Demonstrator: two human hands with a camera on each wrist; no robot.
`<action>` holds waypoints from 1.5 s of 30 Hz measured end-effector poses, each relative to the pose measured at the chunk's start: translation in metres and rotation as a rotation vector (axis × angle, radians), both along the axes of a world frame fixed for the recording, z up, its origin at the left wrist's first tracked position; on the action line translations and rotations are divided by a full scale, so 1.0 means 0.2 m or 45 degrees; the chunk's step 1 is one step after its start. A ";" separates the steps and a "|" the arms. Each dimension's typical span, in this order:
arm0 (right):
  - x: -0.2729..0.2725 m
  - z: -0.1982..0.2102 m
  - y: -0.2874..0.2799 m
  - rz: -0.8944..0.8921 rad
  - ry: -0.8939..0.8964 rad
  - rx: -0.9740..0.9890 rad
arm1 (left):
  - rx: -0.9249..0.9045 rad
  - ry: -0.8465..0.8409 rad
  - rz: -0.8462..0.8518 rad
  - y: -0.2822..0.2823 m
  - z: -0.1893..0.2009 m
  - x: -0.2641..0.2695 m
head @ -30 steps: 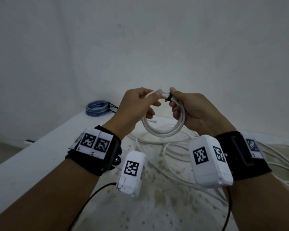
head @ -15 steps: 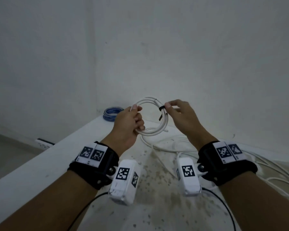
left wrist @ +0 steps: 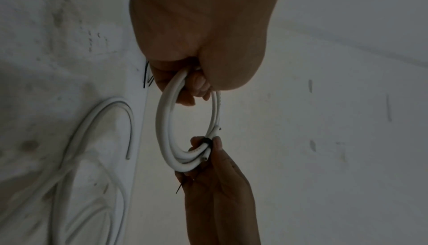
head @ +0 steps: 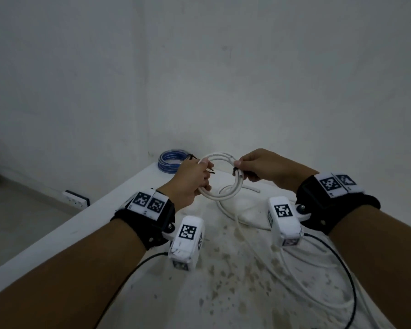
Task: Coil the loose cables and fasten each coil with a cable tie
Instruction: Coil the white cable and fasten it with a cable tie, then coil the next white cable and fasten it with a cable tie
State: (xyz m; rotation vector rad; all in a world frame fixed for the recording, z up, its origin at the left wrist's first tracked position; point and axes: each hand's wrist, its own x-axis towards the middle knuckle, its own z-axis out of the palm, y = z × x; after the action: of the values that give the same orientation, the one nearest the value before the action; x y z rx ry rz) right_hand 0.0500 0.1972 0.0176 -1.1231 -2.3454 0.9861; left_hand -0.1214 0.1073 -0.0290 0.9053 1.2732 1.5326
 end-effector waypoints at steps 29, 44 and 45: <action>-0.25 -0.44 0.58 -0.277 -0.724 0.264 | -0.371 1.297 -0.139 0.23 -0.39 -0.07; -0.14 -0.48 0.56 -0.470 -0.766 0.670 | -0.369 1.199 -0.214 0.22 -0.37 -0.08; -0.13 -0.47 0.56 -0.421 -0.769 0.684 | -0.367 1.198 -0.219 0.21 -0.37 -0.08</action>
State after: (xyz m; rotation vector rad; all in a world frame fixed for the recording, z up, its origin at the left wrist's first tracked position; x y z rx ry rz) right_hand 0.0243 0.3088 -0.0773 -1.6407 -2.4882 -0.1329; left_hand -0.1375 0.1493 -0.1029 1.5684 1.9292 0.7307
